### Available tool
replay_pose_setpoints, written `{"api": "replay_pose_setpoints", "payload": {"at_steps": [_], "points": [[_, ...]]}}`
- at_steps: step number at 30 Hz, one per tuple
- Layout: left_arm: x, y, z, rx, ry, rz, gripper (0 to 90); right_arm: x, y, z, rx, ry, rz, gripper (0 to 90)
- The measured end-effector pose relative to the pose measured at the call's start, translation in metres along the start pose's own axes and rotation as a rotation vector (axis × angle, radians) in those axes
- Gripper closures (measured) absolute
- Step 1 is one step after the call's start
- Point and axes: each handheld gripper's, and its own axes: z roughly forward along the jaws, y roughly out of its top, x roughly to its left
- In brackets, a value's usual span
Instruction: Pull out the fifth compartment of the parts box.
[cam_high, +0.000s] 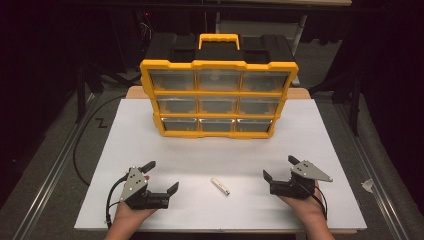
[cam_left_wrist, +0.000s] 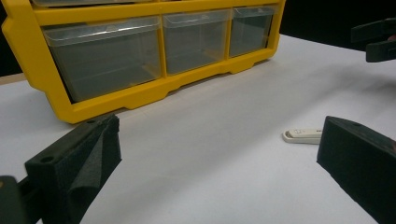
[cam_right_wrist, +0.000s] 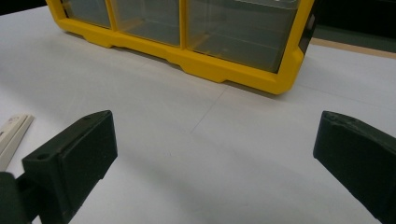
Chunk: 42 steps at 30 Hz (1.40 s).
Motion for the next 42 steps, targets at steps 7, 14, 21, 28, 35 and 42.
{"api": "replay_pose_setpoints", "payload": {"at_steps": [7, 14, 21, 28, 35, 42], "points": [[0.000, 0.000, 0.000, -0.006, 0.001, -0.009, 0.3, -0.001, 0.005, 0.012, -0.003, -0.010, -0.001, 1.1], [0.002, 0.000, 0.001, 0.017, 0.004, -0.024, 0.2, -0.003, 0.010, 0.027, 0.008, -0.033, -0.001, 1.1], [0.001, -0.001, 0.001, 0.012, 0.022, -0.003, 0.3, -0.007, 0.017, 0.040, 0.011, -0.057, -0.002, 1.1], [0.003, -0.002, 0.003, 0.025, 0.030, -0.015, 0.2, -0.008, 0.022, 0.056, 0.029, -0.086, -0.027, 1.3], [0.004, -0.002, 0.003, 0.020, 0.036, -0.016, 0.2, -0.004, 0.024, 0.053, 0.028, -0.100, -0.077, 1.3], [0.004, -0.002, 0.002, 0.021, 0.043, -0.028, 0.2, -0.003, 0.025, 0.043, 0.022, -0.118, -0.108, 1.2]]}}
